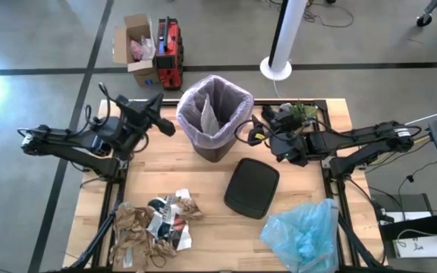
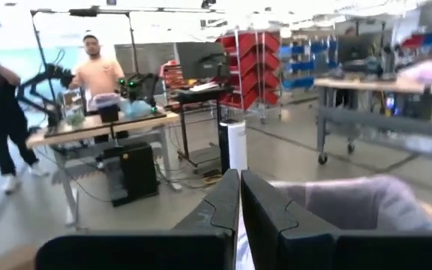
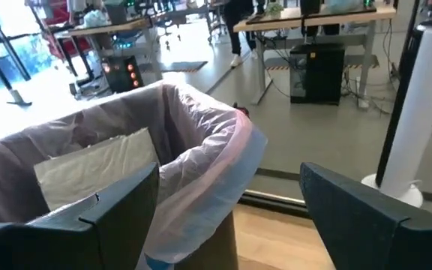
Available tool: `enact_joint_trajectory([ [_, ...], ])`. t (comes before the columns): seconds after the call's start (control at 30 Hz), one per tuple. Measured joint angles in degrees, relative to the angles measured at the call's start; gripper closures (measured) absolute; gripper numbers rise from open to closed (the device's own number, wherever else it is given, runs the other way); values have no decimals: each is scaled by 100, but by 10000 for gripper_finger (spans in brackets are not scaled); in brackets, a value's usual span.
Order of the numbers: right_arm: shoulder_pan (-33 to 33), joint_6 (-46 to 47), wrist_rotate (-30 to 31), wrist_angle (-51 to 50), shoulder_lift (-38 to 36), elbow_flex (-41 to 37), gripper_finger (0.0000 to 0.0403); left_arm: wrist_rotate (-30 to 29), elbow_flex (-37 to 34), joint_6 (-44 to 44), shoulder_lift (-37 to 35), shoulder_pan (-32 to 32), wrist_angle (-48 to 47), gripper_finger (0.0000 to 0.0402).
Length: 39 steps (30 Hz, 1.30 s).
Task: Place trash/remove bag and relplace
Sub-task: Put the brown napkin into the black trash bin
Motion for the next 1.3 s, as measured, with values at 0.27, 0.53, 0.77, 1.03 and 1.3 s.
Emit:
enact_joint_trajectory([
  [0.27, 6, -620, -1489, 84, 565, 210, 94, -709, 0, 862, -18, -1004, -18, 393],
  [0.53, 165, -2122, -1653, 186, 928, 1250, 94, -1860, 0, 862, -30, -2266, -6, 393],
  [0.77, 165, -2252, -3316, 137, 975, 1490, 94, -1389, 0, -604, 57, -3239, -59, 393],
  [1.03, 245, -1997, -5505, 91, 1331, 1442, 94, 1267, 0, -2564, 384, -3210, -52, 400],
  [1.3, 601, -1539, -6770, 250, 1903, 1766, 94, 2887, 126, -4075, 830, -2967, -142, 400],
])
